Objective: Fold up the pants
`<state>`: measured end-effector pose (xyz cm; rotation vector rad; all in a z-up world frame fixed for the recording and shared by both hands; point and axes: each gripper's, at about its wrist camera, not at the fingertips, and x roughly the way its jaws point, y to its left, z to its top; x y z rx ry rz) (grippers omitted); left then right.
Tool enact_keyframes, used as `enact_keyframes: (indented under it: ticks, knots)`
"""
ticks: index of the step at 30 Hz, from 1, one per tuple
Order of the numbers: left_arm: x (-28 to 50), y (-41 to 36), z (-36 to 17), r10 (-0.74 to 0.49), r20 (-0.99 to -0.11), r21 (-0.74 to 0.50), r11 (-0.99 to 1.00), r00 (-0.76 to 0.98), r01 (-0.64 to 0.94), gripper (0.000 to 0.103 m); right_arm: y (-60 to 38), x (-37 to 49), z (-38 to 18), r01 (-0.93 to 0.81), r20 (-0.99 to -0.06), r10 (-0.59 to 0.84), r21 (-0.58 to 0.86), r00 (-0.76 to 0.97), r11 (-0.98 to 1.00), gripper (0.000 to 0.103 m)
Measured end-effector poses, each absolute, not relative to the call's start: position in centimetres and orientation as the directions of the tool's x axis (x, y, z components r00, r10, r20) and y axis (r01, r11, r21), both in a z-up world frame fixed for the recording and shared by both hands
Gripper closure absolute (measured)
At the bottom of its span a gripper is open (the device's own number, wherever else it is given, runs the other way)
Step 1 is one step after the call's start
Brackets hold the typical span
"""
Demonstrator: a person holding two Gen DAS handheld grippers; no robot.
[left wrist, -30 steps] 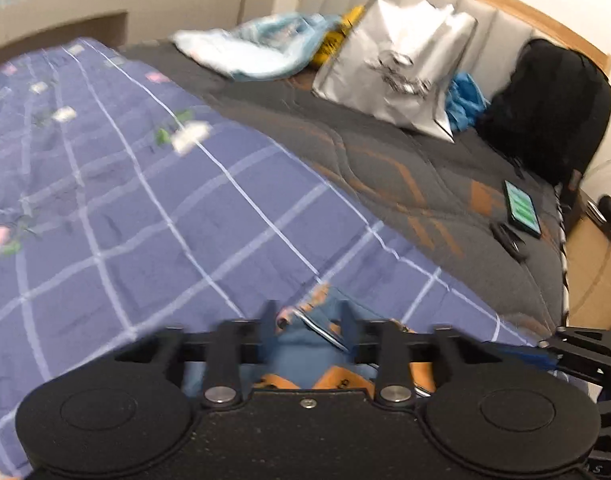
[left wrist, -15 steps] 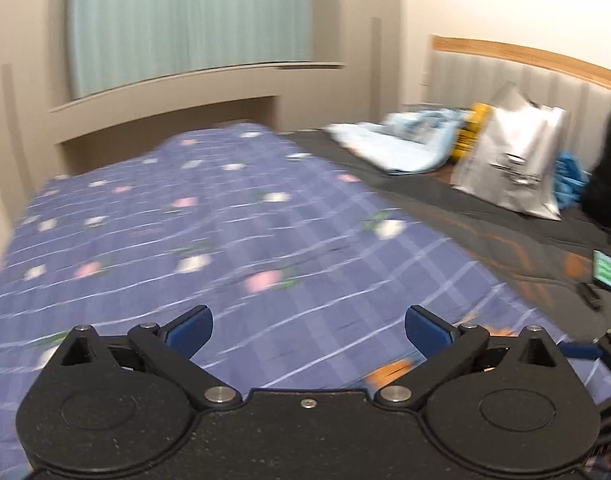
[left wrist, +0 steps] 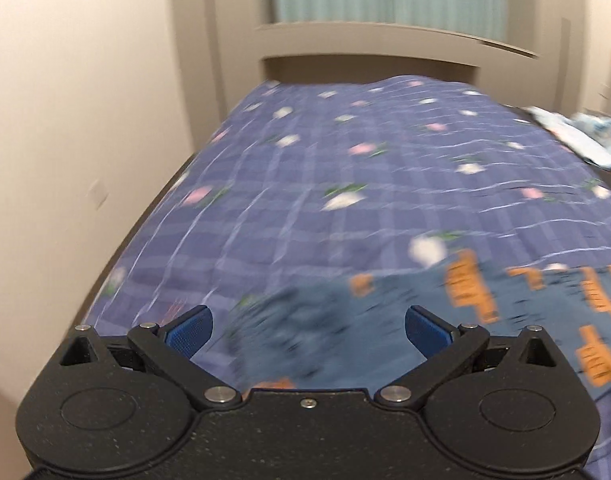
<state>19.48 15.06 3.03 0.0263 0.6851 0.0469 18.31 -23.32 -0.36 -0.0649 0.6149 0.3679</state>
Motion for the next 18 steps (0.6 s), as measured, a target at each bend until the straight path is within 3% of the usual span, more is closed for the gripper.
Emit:
enact_keyframes:
  ticks: [7,10,12,18]
  knots:
    - [20.3,21.8,-1.9,0.010,-0.644,-0.131,0.984,0.765,-0.124,0.002,-17.0,24.4,-0.4,-0.510,-0.589,0.424,0.024,0.688,0.860,0.000]
    - [21.1,23.4,-3.0,-0.074,-0.625,-0.233,0.968,0.777,-0.095,0.008,-15.0,27.5,-0.6,-0.552,-0.594,0.469,0.051,0.654,0.833,0.001]
    - [21.8,23.9,-3.5,-0.116,-0.615,-0.268,0.961,0.780,-0.069,0.010,-14.0,29.6,-0.9,-0.574,-0.603,0.502,0.089,0.620,0.814,0.012]
    - [24.2,24.8,-5.0,-0.160,-0.630,-0.299,0.953,0.760,-0.048,0.026,-11.5,34.4,-2.2,-0.570,-0.633,0.519,0.145,0.575,0.809,0.026]
